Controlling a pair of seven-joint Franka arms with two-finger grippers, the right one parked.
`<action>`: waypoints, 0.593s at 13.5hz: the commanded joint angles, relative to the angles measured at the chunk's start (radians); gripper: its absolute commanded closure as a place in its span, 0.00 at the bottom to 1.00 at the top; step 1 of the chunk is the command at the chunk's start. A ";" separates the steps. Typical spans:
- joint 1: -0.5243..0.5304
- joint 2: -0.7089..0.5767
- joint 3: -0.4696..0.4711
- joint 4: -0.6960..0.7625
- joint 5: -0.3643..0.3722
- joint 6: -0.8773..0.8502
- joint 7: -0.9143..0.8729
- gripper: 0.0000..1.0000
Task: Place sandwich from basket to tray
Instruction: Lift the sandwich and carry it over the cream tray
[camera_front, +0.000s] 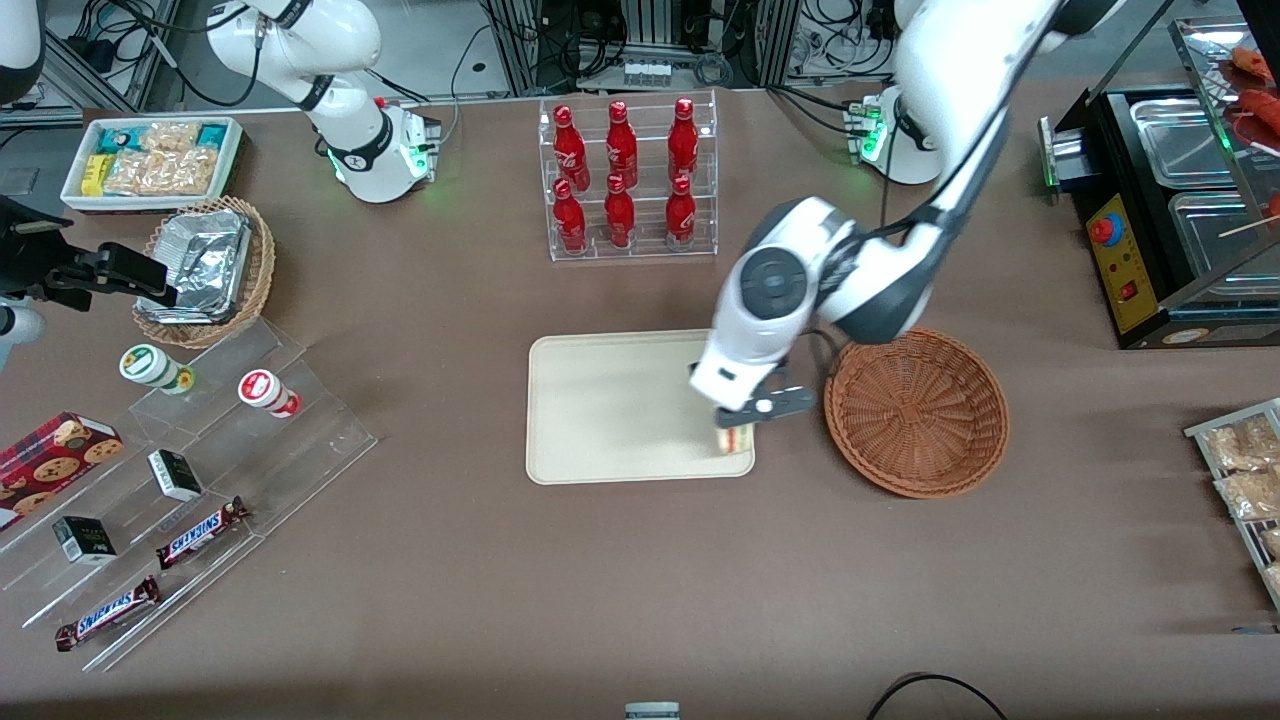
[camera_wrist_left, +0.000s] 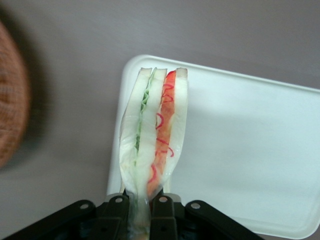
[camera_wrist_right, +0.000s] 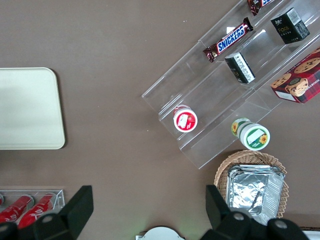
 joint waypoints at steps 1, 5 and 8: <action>-0.078 0.137 0.007 0.169 0.025 -0.039 -0.040 1.00; -0.157 0.230 0.007 0.263 0.023 -0.031 -0.105 1.00; -0.190 0.275 0.010 0.294 0.025 -0.024 -0.134 1.00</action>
